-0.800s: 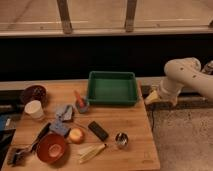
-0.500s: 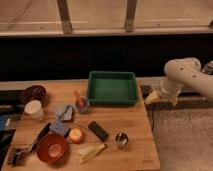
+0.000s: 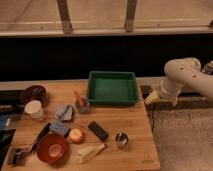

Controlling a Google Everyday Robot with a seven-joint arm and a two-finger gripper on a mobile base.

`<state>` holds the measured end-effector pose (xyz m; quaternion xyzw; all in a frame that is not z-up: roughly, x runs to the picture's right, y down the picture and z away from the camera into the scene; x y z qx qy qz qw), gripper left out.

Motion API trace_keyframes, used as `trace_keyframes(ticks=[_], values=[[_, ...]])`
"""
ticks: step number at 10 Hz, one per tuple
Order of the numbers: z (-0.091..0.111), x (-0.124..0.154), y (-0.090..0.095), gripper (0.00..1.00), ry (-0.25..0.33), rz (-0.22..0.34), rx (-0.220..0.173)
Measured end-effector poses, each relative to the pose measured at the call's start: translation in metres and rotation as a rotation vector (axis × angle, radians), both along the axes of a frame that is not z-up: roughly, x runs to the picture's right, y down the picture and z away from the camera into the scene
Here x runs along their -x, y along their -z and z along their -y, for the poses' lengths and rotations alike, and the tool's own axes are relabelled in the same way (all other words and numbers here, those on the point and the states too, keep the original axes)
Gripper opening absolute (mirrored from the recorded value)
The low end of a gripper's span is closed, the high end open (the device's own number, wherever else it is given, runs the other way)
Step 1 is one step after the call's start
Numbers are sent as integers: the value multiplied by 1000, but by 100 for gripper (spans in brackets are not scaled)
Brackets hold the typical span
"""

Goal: Place pepper in red bowl

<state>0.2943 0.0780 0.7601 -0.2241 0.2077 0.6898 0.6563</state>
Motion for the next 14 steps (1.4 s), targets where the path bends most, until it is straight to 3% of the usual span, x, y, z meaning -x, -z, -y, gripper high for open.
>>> trace_keyframes(ticks=[9,12,14], values=[[0,0,0,80,-6,5,-5],[1,8,5,80,-8,103,-64],[10,34,4,80,38,144,-99]])
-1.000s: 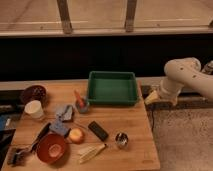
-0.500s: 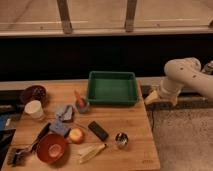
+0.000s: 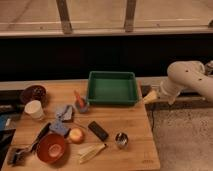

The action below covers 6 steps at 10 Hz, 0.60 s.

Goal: Place pepper in red bowl

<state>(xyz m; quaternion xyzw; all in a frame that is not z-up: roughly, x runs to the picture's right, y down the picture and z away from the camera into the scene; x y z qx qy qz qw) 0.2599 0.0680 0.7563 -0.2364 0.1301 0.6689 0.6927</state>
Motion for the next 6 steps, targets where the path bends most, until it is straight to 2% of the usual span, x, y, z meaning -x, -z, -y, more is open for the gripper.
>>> trace_keyframes(ticks=[3,6], values=[[23,46,12,80,68,89,-82],[43,119,28,80,191,215,-156]])
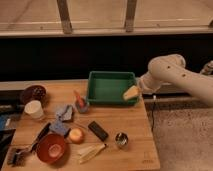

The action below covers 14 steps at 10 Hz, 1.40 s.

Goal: Place pepper in red bowl

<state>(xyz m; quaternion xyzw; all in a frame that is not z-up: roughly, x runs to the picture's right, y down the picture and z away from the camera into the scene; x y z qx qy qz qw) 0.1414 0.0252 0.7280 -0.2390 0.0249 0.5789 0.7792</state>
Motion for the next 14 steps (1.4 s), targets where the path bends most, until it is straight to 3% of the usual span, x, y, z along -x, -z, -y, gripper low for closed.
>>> trace_keyframes(ticks=[2,4,10,14], values=[[5,24,11,80,50,50,-35],[6,50,14,80,89,89,-40],[4,42,13,80,91,82,-41],[20,80,8,80,204,115,-97]])
